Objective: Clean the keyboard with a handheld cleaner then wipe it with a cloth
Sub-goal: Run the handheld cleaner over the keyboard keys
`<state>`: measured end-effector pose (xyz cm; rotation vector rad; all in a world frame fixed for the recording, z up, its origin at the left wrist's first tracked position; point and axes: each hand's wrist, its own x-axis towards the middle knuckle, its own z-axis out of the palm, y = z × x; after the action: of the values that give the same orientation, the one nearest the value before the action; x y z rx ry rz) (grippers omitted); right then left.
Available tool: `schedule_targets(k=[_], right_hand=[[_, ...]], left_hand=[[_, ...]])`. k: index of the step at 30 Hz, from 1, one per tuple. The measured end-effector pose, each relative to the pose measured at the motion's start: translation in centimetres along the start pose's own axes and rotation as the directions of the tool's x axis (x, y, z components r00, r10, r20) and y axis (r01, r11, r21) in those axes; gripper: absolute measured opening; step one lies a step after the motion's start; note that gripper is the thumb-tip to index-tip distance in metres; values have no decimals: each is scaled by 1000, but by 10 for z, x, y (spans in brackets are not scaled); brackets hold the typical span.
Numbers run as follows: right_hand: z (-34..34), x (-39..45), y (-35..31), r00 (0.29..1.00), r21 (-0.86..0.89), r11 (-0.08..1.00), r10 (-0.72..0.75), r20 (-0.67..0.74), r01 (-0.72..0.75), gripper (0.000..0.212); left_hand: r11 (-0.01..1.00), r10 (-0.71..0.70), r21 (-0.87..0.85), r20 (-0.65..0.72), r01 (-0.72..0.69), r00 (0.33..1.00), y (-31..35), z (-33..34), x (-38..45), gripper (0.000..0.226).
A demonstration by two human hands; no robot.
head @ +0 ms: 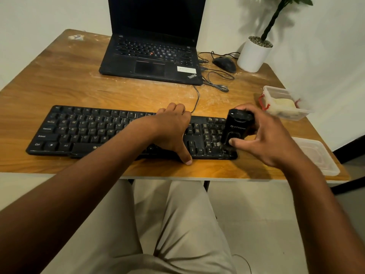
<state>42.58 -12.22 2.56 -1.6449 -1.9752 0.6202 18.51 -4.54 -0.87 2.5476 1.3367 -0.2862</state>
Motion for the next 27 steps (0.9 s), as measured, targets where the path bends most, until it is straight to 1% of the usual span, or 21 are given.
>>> schedule_targets(k=[2, 5, 8, 13, 14, 17, 18, 20, 21, 24, 27], right_hand=[[-3, 7, -7, 999, -11, 999, -47, -14, 47, 59], [15, 15, -21, 995, 143, 985, -94, -34, 98, 59], [27, 13, -14, 994, 151, 983, -104, 18, 100, 59], [-10, 3, 1, 988, 95, 995, -44, 149, 31, 59], [-16, 4, -1, 987, 111, 993, -51, 153, 34, 59], [-13, 10, -9, 990, 261, 964, -75, 123, 41, 61], [-8, 13, -12, 985, 273, 961, -84, 149, 41, 61], [3, 19, -12, 968, 231, 972, -104, 229, 50, 60], [7, 24, -10, 966, 215, 976, -97, 241, 44, 59], [10, 45, -2, 986, 213, 977, -55, 158, 20, 62], [14, 63, 2, 997, 194, 980, -57, 44, 48, 61]], left_hand=[[1000, 3, 2, 1, -3, 1000, 1, 0, 0, 127], [1000, 5, -4, -5, -5, 1000, 1, 1, 0, 126], [1000, 9, -4, -10, -9, 1000, 0, 1, 1, 125], [1000, 8, -8, -7, -8, 1000, -2, 2, 1, 125], [1000, 8, -9, -7, -8, 1000, -2, 2, 1, 125], [1000, 9, -11, -4, -9, 1000, -1, 1, 1, 124], [1000, 8, -14, -4, -8, 1000, 0, 1, 1, 124], [1000, 6, -11, -3, -6, 1000, 0, 1, 0, 124], [1000, 6, -8, -4, -6, 1000, 0, 1, -1, 123], [1000, 7, 0, -7, -7, 1000, 1, 0, -1, 122], [1000, 1, -2, 2, -1, 1000, 2, -1, 0, 123]])
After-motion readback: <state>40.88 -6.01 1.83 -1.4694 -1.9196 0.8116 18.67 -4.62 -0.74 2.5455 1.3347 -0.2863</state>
